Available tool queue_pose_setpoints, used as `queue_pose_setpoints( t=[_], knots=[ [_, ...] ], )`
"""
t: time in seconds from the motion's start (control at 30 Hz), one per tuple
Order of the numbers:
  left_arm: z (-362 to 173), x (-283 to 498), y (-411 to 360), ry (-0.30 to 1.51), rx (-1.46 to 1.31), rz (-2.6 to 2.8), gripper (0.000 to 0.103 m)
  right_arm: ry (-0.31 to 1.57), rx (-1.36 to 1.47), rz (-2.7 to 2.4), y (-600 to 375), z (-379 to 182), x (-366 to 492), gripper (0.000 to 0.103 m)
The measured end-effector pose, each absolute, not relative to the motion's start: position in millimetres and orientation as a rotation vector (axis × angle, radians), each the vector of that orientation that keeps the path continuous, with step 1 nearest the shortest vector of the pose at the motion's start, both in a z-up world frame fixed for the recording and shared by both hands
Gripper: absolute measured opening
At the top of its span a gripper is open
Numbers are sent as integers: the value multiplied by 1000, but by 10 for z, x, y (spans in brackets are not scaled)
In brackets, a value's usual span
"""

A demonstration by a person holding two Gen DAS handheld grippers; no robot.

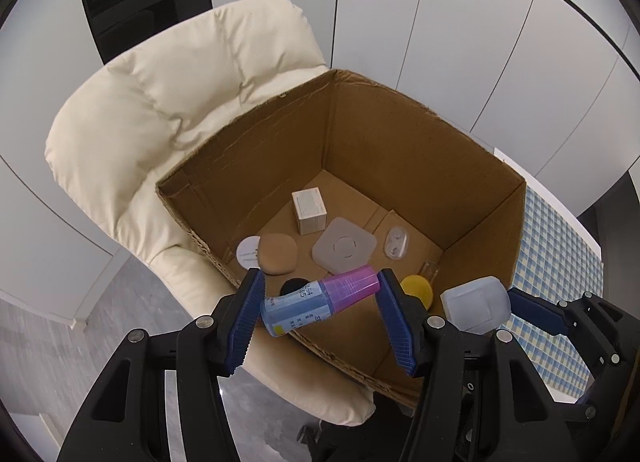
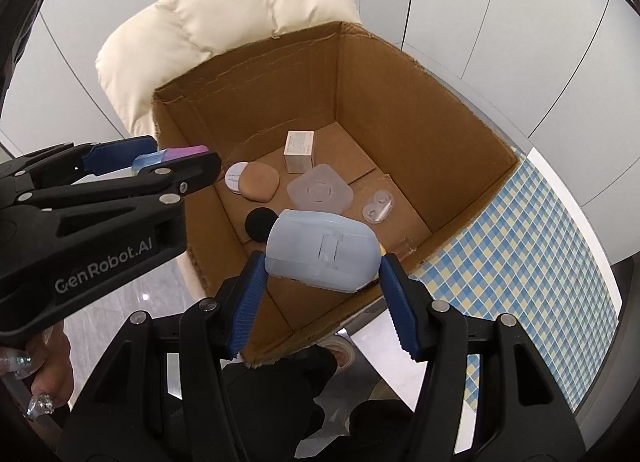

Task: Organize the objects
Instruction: 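Move both loaded tools over the open cardboard box, then open the right tool dropping the blue object while the left tool drops the bottle into the box, then withdraw both open tools up and away from the cardboard box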

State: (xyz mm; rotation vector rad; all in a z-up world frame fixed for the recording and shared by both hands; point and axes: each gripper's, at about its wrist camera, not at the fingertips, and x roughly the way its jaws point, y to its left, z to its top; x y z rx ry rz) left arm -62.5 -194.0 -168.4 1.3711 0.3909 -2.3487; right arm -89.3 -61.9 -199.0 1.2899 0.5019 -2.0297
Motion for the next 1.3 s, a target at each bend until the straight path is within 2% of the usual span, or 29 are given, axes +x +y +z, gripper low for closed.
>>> queue_pose_setpoints(
  t=[0.6, 0.63, 0.67, 0.7, 0.73, 1.03, 1.3],
  knots=[
    [-1715, -724, -1958, 390, 1355, -2368, 59, 475, 1301, -2023, -674, -2132, -996, 60],
    [-1722, -723, -1970, 400, 1363, -2356, 61, 478, 1288, -2028, -683, -2121, -993, 63],
    [-1731, -723, -1984, 409, 1372, -2343, 66, 488, 1276, -2041, -693, -2111, -990, 70],
    [-1739, -721, -2004, 421, 1378, -2331, 77, 493, 1273, -2052, -699, -2092, -987, 89],
    [-1742, -709, -2025, 433, 1380, -2319, 88, 491, 1259, -2069, -696, -2069, -987, 98],
    [-1640, -639, -2032, 416, 1336, -2343, 90, 335, 1278, -2113, -483, -1995, -1095, 99],
    [-1550, -700, -1918, 400, 1347, -2372, 90, 349, 1337, -2181, -298, -1949, -1116, 99]
  ],
)
